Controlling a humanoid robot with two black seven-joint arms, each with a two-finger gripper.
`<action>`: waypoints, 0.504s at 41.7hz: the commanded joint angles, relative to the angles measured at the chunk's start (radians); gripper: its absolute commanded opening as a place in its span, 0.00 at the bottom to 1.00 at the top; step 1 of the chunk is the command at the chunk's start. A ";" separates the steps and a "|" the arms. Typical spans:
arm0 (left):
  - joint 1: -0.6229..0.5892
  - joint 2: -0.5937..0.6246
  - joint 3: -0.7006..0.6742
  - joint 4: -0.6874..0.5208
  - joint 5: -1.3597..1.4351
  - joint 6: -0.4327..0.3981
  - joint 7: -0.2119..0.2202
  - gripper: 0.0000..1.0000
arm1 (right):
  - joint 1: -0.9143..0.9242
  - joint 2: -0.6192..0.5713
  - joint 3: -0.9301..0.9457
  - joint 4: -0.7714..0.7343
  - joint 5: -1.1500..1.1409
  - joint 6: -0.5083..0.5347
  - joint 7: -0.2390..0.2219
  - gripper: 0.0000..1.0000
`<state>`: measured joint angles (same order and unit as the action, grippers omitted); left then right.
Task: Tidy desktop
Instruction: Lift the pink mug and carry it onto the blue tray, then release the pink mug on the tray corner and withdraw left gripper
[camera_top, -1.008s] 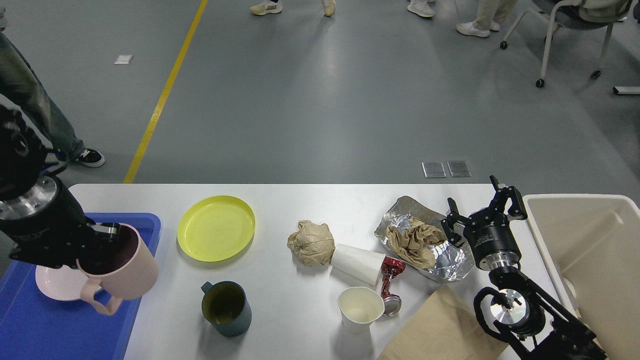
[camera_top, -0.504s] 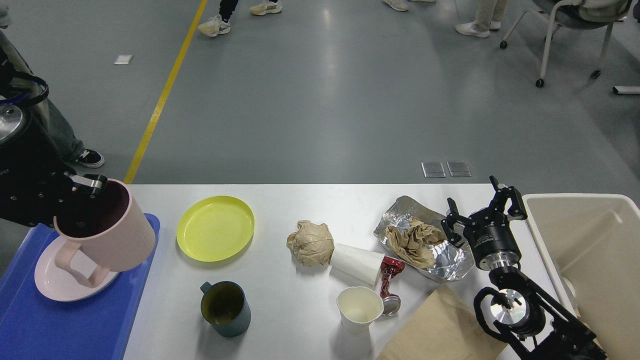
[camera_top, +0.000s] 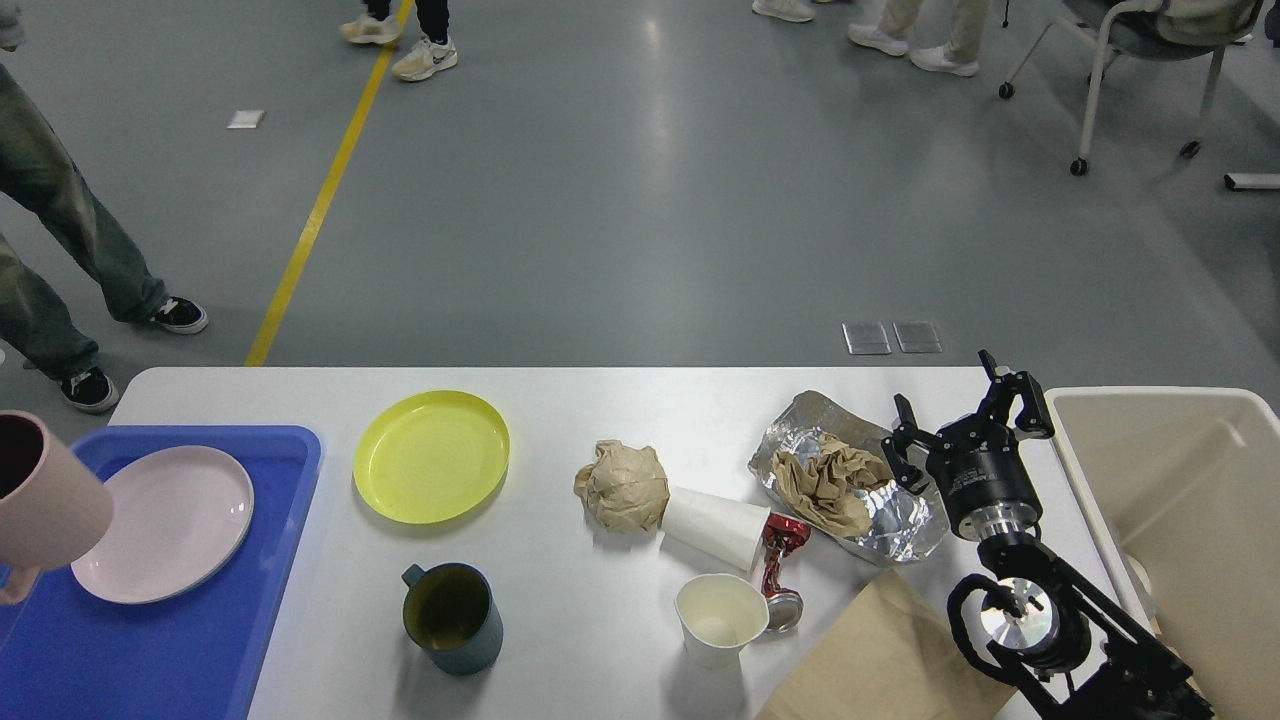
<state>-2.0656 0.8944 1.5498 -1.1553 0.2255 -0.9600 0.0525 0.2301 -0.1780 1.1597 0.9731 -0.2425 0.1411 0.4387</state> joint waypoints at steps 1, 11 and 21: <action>0.191 0.083 -0.106 0.137 0.044 0.004 -0.002 0.00 | 0.000 0.000 0.000 -0.001 0.000 0.000 0.000 1.00; 0.683 0.098 -0.483 0.399 0.081 0.006 -0.005 0.00 | 0.000 0.000 0.000 -0.001 0.000 0.000 0.000 1.00; 0.921 0.049 -0.648 0.578 0.086 0.010 -0.072 0.01 | 0.000 0.000 0.000 -0.001 0.000 0.000 0.000 1.00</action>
<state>-1.2191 0.9704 0.9488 -0.6375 0.3072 -0.9537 0.0194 0.2300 -0.1779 1.1597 0.9722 -0.2424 0.1411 0.4387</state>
